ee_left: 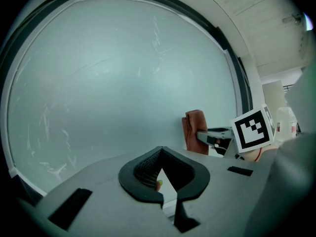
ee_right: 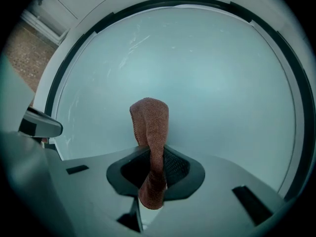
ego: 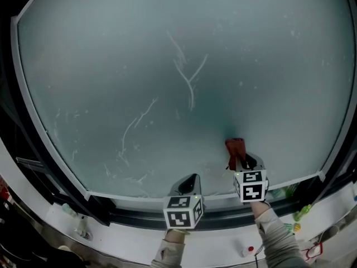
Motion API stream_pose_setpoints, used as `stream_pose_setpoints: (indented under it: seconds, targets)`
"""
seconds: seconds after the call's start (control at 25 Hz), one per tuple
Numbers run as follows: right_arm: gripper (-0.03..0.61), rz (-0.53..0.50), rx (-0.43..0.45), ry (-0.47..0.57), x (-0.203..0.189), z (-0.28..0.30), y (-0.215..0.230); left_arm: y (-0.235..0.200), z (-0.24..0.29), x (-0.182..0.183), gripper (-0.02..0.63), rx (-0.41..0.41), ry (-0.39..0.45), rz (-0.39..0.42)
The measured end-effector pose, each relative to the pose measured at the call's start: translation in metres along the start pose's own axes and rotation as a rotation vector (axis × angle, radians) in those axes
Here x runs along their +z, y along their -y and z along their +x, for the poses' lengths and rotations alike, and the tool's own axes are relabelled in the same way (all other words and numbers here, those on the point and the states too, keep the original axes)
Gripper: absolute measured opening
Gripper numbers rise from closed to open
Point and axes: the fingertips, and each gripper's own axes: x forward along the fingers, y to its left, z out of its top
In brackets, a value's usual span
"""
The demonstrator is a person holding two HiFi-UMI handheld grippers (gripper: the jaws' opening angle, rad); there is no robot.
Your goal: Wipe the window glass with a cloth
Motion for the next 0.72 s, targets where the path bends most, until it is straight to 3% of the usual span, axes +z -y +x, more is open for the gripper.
stream_pose_setpoints:
  seconds: [0.72]
  targets:
    - [0.049,0.024,-0.199,-0.046,-0.026,-0.028,0.107,0.06,0.049,-0.002,0.003,-0.134,-0.009,-0.002]
